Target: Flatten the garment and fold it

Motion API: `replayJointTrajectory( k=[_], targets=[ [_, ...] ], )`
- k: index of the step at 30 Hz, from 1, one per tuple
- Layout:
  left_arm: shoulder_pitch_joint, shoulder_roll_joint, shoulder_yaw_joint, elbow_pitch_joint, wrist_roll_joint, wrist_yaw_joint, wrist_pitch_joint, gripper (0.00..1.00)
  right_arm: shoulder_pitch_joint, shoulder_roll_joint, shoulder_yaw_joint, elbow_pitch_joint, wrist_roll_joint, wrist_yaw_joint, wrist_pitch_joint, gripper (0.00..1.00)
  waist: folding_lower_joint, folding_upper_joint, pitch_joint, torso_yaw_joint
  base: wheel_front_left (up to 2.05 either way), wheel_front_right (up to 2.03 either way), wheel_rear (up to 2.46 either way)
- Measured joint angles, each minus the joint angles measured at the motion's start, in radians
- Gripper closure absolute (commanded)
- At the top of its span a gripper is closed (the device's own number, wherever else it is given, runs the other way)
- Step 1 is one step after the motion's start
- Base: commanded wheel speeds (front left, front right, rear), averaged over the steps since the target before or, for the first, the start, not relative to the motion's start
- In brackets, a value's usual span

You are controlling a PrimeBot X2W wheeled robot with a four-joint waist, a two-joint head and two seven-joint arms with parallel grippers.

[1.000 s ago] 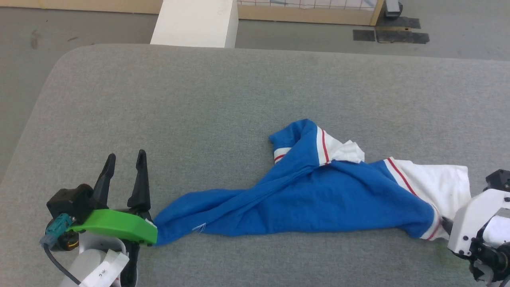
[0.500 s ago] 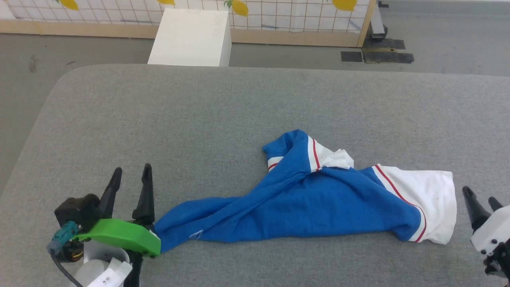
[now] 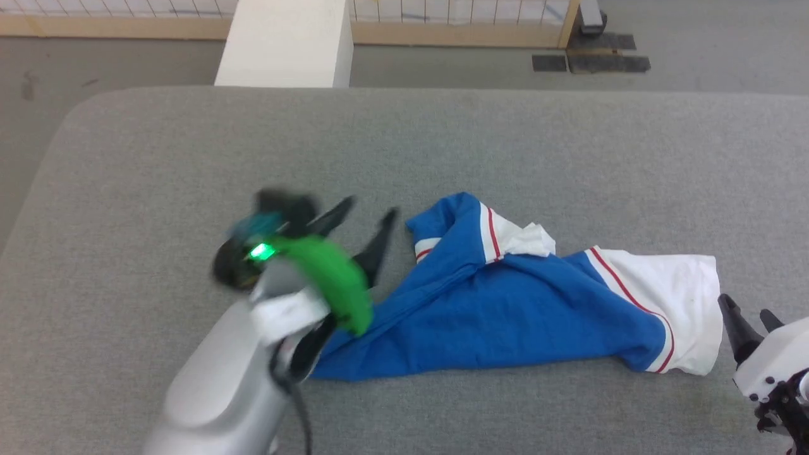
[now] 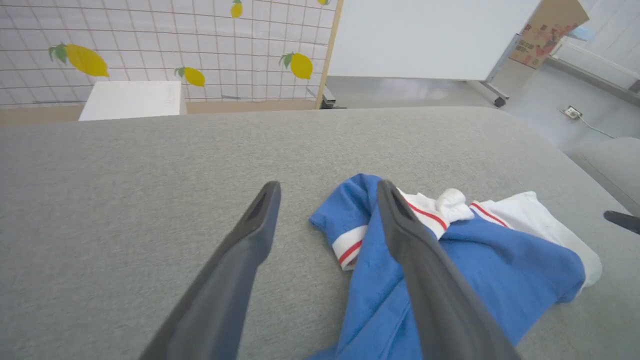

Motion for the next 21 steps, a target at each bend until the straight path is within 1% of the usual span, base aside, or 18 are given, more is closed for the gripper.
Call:
replayJointTrajectory(
  k=[5,7,9,11,15,21],
  targets=[
    [-0.191,-0.066,-0.128,0.102,-0.01,-0.045,0.24,0.0,-0.021,0.0,0.01,0.001,0.0,0.0,0.0,0.0,0.0,0.0,0.037,-0.012,0.0,0.0,0.0],
    [-0.241,-0.088,-0.167,0.139,-0.015,-0.053,0.317,0.0,-0.024,0.0,0.014,0.002,0.0,0.0,0.0,0.0,0.0,0.0,0.051,-0.018,0.0,0.0,0.0],
    [-0.286,-0.102,-0.212,0.179,-0.019,-0.062,0.402,0.0,-0.03,0.0,0.019,0.006,0.0,0.0,0.003,0.0,0.0,0.0,0.065,-0.026,0.0,0.0,0.0],
    [-0.313,-0.111,-0.244,0.208,-0.025,-0.063,0.464,0.0,-0.037,0.0,0.021,0.007,0.0,0.0,0.003,0.0,0.0,0.0,0.076,-0.035,0.0,0.0,0.0],
    [-0.356,-0.114,-0.294,0.26,-0.025,-0.07,0.541,0.0,-0.044,0.0,0.025,0.016,0.0,0.0,-0.001,0.0,0.0,0.0,0.101,-0.053,0.0,0.0,0.0],
    [-0.376,-0.111,-0.333,0.31,-0.027,-0.071,0.579,0.0,-0.056,0.0,0.03,0.028,0.001,0.0,-0.012,0.0,0.0,0.0,0.131,-0.077,0.0,0.0,0.0]
  ],
)
